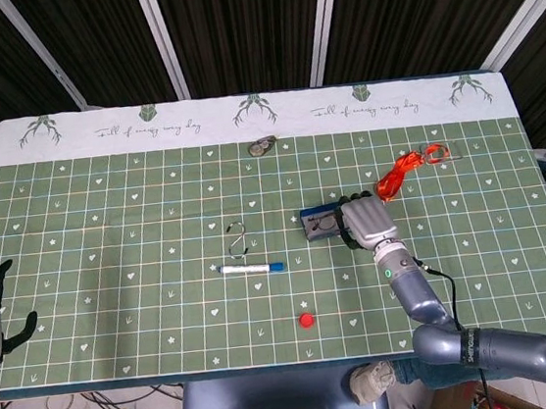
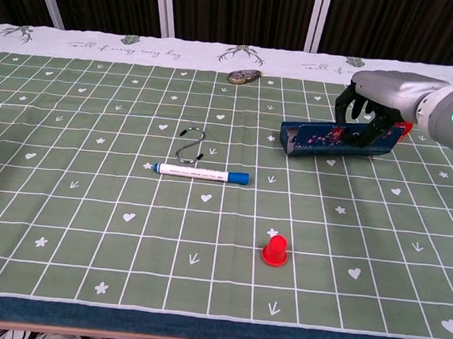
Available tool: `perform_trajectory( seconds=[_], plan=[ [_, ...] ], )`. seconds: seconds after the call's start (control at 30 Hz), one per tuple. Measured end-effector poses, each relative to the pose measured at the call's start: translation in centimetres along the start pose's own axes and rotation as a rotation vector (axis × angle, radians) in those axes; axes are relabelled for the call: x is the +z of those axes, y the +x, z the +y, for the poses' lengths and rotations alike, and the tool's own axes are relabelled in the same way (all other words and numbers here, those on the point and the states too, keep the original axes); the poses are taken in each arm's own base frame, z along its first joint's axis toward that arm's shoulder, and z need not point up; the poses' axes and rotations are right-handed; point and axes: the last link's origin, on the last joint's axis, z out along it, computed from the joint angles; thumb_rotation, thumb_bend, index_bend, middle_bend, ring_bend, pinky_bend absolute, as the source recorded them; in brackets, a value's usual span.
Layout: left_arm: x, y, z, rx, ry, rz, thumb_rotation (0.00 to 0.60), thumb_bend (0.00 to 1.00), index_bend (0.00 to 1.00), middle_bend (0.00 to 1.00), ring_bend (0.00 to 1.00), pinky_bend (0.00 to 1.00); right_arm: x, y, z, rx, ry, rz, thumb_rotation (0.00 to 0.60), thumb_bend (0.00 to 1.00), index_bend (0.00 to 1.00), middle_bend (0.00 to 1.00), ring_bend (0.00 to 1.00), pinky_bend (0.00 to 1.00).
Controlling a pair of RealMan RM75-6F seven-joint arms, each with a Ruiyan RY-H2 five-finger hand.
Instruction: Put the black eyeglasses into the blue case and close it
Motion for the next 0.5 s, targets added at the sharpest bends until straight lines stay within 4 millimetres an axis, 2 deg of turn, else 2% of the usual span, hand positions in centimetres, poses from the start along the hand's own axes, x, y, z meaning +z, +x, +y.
perform_trajectory(
  seconds=[0.5],
  plan=[
    [0.0, 0.0, 0.0, 0.001, 0.000, 0.002, 0.600, 0.31, 0.09, 0.00, 0.00, 0.00, 2.2, 1.2, -0.3, -0.011, -0.025, -0.001, 0.600, 0.55, 0.71, 0.32, 0.31, 0.25]
  ],
)
